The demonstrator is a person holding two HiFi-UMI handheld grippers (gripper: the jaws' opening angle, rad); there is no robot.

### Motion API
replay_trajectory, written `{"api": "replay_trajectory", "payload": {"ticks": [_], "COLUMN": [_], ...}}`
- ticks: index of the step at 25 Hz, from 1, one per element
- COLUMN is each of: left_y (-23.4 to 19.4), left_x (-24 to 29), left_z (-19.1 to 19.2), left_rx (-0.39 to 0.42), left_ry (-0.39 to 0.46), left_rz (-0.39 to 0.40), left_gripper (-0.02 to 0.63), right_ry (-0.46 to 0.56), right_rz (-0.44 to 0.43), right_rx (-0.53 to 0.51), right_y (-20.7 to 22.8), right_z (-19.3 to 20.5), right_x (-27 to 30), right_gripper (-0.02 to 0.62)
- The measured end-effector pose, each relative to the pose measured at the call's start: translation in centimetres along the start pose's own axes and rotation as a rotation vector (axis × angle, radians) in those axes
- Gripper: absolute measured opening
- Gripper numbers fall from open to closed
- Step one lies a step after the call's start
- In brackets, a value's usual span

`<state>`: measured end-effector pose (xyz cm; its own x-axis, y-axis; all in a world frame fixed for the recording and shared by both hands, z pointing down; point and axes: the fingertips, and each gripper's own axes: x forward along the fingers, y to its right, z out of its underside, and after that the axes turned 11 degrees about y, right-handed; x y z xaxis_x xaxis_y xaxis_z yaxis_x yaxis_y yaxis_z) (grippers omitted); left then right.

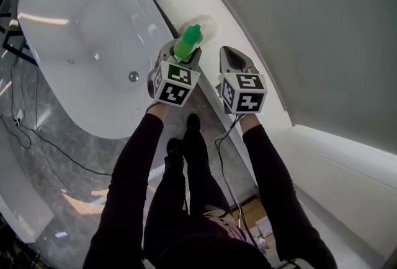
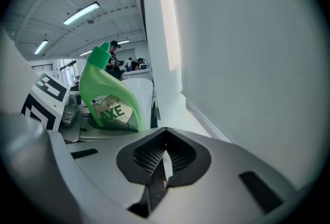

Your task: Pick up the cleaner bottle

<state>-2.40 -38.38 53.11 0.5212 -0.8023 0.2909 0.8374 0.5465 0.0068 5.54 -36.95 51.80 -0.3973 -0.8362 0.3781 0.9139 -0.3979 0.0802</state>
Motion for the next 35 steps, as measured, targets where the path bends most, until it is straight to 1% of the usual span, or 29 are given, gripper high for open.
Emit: {"api": "replay_trajectory", "payload": {"ticks": [11,20,27,35], "left_y": [-7.3,-12.6,-15.2,-16.5], "left_x": [-8.7,-17.0,-23.3,-28.1], "left_z": [-1.9,-1.9,-1.5,-0.3], "left_rx": [-0.022,-0.042,-0.056,-0.065], "left_ry": [0.022,0.027,0.021,0.005], "left_rz": [-0.18,-0.334,-0.422,-0.501], "left_gripper": [0.195,0.195,0.195,0.195], "right_ry": [0.018,0.029,0.032,0.033], "right_rz": [-0.156,-0.293,-0.372,-0.452], "right_rx": [-0.066,-0.124,-0.162,-0.196], "right_y": [-9.3,-17.7,-23.7,-28.4], "right_z": [-3.9,-5.8,-6.7,-6.5], "right_x": [1.7,2.5,1.8,1.2], "right_gripper": [0.002,0.002,0.002,0.002]}}
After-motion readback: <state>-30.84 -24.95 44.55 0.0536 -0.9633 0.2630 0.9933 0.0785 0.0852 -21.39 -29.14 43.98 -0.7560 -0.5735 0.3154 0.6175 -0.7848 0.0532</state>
